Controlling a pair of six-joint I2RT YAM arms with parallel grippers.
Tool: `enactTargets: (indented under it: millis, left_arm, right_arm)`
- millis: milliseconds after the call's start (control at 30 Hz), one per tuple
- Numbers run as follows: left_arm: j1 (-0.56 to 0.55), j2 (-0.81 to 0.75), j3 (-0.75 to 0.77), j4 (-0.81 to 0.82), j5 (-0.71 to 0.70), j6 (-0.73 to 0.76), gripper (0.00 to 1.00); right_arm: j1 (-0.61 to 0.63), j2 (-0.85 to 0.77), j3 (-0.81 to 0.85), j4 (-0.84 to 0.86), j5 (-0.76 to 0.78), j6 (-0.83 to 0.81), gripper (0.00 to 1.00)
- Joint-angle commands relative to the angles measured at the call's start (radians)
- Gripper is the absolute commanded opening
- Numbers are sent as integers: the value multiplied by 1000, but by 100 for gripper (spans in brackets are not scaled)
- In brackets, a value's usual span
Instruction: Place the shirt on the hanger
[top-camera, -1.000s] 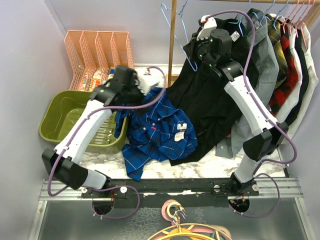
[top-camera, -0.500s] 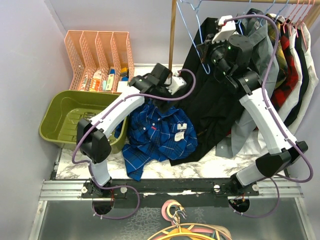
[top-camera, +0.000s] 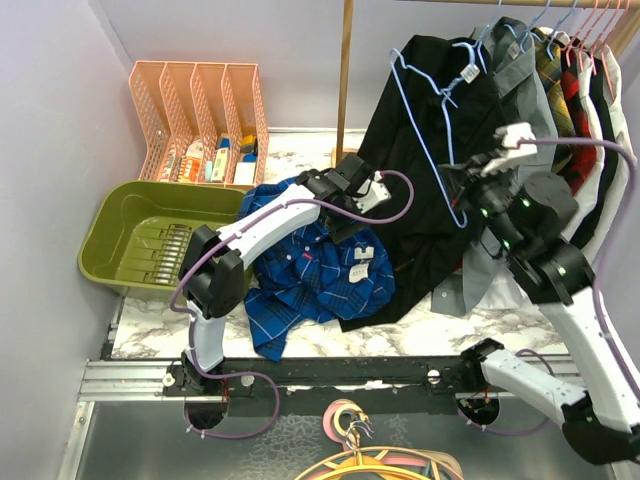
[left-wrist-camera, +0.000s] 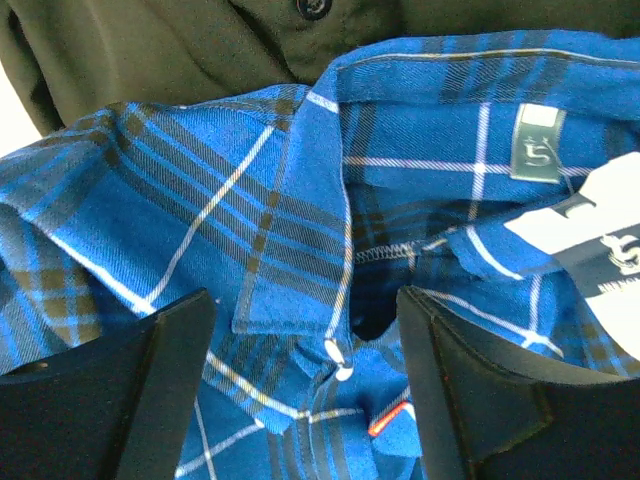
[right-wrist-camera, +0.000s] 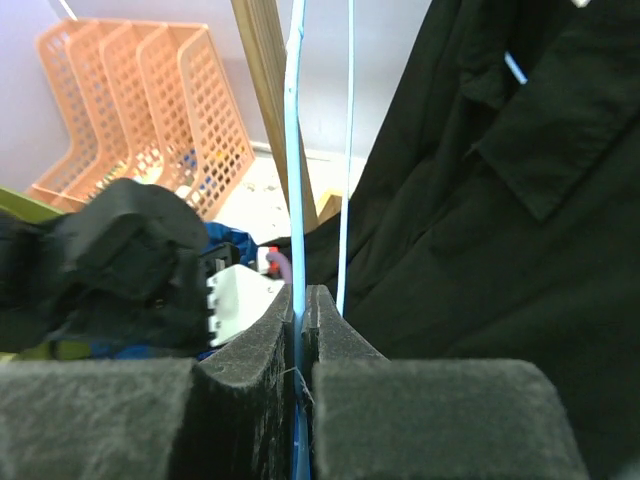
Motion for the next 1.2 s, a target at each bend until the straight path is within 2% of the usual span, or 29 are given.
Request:
enactTargets:
  millis: [0,200,300,367,433,533,767,1000,1167]
  left_arm:
    - [-4,48,18,19,-72,13,72]
    - [-6,76,1,24,-86,13,66]
    - [-5,97,26,17,-94,8,54]
    - [-5,107,41,16,-115,4,19]
    - [-6,110,56,9,-127,3,0]
    - [-6,82,68,-1,-123,8,0]
    - [-5,-62,84,-20,-47,26,0]
    - [-6,-133,119,-25,-20,32,0]
    - [-5,-148,137,-37,4,30,0]
  right_arm:
    - [-2,-142,-37,-116,37,72,1]
    - [-2,-326,-120,-366,-47,247,1]
    - [-2,-409,-163,-473,-91,342,1]
    - [-2,-440,-172,-549,-97,404,1]
    - [-2,-439,-159,-638,-111,462,1]
    - [-2,-429,-148,-735,-167,512,1]
    - [-3,-497,-173,-768,-319,554,1]
    - [-6,-556,-278,-621,-484,615,1]
    - [-9,-553,-308,-514,-505,630,1]
